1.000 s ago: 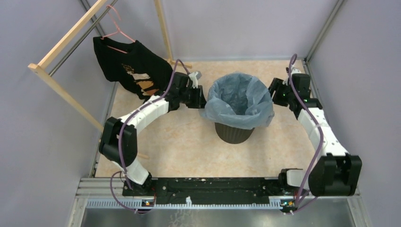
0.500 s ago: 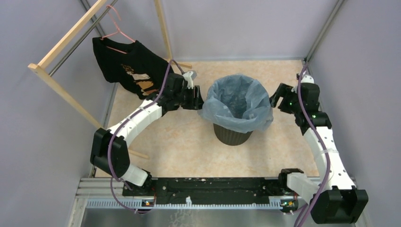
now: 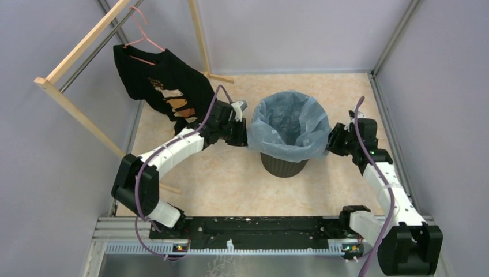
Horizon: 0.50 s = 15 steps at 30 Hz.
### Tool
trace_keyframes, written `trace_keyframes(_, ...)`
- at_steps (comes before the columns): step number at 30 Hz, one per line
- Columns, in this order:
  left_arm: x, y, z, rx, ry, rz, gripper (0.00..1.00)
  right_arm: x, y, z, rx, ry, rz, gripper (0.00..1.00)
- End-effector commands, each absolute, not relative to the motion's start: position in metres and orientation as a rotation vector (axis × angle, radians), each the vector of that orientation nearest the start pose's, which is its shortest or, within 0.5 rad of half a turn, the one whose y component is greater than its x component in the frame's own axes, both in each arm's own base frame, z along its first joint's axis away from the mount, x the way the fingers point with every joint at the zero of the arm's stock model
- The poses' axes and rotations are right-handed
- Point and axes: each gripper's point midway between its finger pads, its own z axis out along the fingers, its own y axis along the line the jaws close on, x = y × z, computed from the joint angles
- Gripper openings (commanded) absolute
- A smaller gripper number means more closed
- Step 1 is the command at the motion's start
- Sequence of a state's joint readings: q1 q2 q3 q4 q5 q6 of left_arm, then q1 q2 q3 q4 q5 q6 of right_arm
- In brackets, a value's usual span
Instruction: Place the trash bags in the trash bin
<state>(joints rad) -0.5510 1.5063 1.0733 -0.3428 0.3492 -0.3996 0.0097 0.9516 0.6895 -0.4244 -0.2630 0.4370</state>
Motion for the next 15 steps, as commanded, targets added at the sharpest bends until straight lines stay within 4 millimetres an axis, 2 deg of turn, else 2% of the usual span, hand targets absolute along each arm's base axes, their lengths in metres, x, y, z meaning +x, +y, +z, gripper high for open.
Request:
trace_keyframes(1, 0.296, -0.283, 0.128, 0.370, 2.416, -0.873, 0.15, 0.292, 0.074, 0.142, 0.362, 2.217, 0.622, 0.29)
trace_keyframes(7, 0.282, -0.295, 0.091, 0.363, 2.486, -0.857, 0.09, 0.296, 0.063, 0.108, 0.504, 2.227, 0.564, 0.13)
trace_keyframes(11, 0.278, -0.295, 0.066, 0.348, 2.527, -0.821, 0.07, 0.297, 0.067, 0.081, 0.573, 2.246, 0.603, 0.12)
trace_keyframes(12, 0.275, -0.294, 0.052, 0.339, 2.551, -0.801, 0.05, 0.296, 0.069, 0.065, 0.600, 2.275, 0.611, 0.12)
trace_keyframes(15, 0.272, -0.293, 0.041, 0.325, 2.571, -0.796, 0.05, 0.295, 0.070, 0.050, 0.623, 2.302, 0.622, 0.12)
